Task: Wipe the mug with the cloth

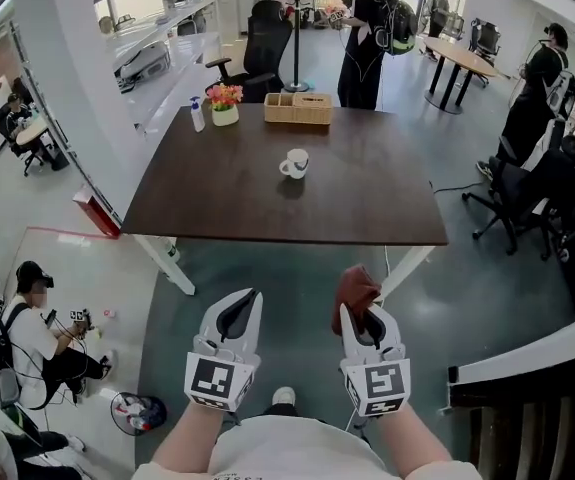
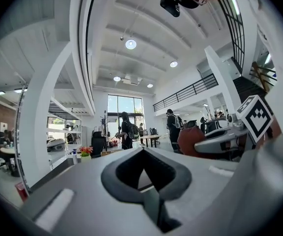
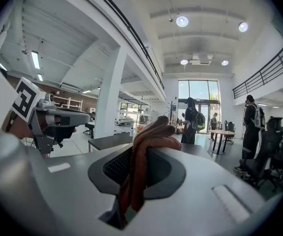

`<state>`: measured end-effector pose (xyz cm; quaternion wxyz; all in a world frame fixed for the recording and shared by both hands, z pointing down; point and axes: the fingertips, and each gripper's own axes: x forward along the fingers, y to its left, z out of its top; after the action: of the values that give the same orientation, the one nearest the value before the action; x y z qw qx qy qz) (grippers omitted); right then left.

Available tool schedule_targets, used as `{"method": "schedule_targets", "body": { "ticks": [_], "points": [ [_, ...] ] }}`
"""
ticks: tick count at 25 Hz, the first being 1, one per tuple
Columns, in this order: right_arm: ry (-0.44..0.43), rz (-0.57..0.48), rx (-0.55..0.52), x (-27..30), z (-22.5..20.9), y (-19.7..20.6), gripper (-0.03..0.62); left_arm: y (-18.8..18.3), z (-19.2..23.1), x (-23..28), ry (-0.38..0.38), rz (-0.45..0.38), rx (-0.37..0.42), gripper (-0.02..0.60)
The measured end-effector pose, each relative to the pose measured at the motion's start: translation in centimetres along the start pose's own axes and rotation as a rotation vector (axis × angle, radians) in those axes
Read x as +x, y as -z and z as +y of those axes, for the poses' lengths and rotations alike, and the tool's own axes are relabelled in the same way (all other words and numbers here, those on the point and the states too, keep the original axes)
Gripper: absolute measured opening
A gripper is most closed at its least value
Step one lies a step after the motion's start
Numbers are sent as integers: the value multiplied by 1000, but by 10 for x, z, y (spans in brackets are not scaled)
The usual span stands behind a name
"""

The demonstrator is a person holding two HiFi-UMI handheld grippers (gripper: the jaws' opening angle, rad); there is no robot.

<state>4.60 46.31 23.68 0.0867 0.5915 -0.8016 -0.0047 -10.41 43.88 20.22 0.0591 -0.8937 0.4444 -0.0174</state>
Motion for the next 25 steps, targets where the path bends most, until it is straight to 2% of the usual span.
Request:
{"method": "schedule_targets", "body": {
  "ticks": [7, 10, 16, 25],
  "points": [
    [-23, -19, 11, -44, 6, -7, 78, -17, -42, -29, 1, -10, -16, 0],
    [-32, -22, 12, -60, 9, -5, 78, -18, -54, -40, -4, -8, 11, 0],
    [-31, -37, 6, -84, 8, -9, 78, -31, -67, -53, -16, -20, 44, 0],
    [-27, -31, 6, -99, 11, -7, 78, -31, -81, -64, 0, -16, 24, 0]
  ]
}}
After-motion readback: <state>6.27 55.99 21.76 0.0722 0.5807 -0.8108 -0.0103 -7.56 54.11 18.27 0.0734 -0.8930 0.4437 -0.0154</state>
